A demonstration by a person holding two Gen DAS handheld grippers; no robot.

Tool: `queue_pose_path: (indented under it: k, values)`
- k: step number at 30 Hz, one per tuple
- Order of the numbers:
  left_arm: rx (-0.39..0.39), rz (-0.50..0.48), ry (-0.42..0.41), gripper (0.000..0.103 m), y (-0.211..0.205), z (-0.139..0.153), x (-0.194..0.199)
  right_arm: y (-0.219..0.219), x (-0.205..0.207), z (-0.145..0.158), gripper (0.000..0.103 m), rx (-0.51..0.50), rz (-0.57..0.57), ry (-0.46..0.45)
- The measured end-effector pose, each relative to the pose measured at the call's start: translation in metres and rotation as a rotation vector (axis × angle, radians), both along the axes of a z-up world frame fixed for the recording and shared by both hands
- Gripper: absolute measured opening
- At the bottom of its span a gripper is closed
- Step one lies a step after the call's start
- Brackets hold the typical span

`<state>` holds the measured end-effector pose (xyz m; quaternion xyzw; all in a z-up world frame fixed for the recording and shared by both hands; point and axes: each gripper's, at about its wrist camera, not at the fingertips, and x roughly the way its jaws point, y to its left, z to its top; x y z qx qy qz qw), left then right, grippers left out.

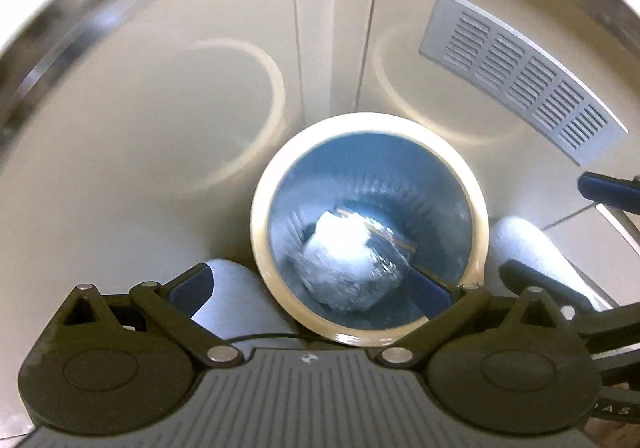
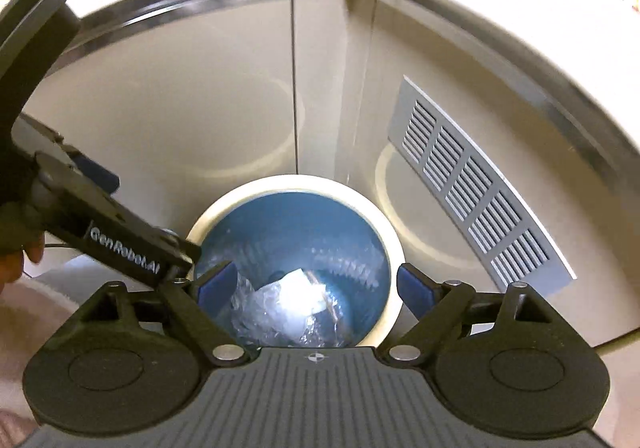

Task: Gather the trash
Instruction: 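Hold both grippers open above the bin, then raise them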

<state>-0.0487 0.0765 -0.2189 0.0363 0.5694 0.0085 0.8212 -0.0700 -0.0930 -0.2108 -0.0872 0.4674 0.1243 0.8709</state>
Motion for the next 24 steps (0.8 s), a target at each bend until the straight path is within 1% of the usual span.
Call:
queue_pose_path:
  k: [3,6,12,17,20,24]
  values:
    - [0.01,0.01,-0.051,0.103,0.0,0.011,-0.009,-0.005,-0.005,0.009,0.089,0.001,-0.023,-0.026]
    - [0.019,-0.001,-0.077,0.103,-0.001,0.016,-0.014,-0.009,-0.015,0.02,0.09,0.006,-0.041,-0.045]
    - [0.053,-0.041,-0.121,0.103,-0.013,0.031,-0.022,-0.013,-0.027,0.029,0.09,0.013,-0.068,-0.069]
    - [0.078,-0.074,-0.154,0.103,-0.021,0.039,-0.027,-0.014,-0.031,0.028,0.091,0.014,-0.071,-0.081]
    - [0.08,-0.082,-0.163,0.103,-0.023,0.037,-0.028,-0.015,-0.033,0.03,0.091,0.011,-0.071,-0.087]
    - [0.077,-0.077,-0.154,0.103,-0.022,0.035,-0.027,-0.015,-0.033,0.029,0.092,0.01,-0.07,-0.083]
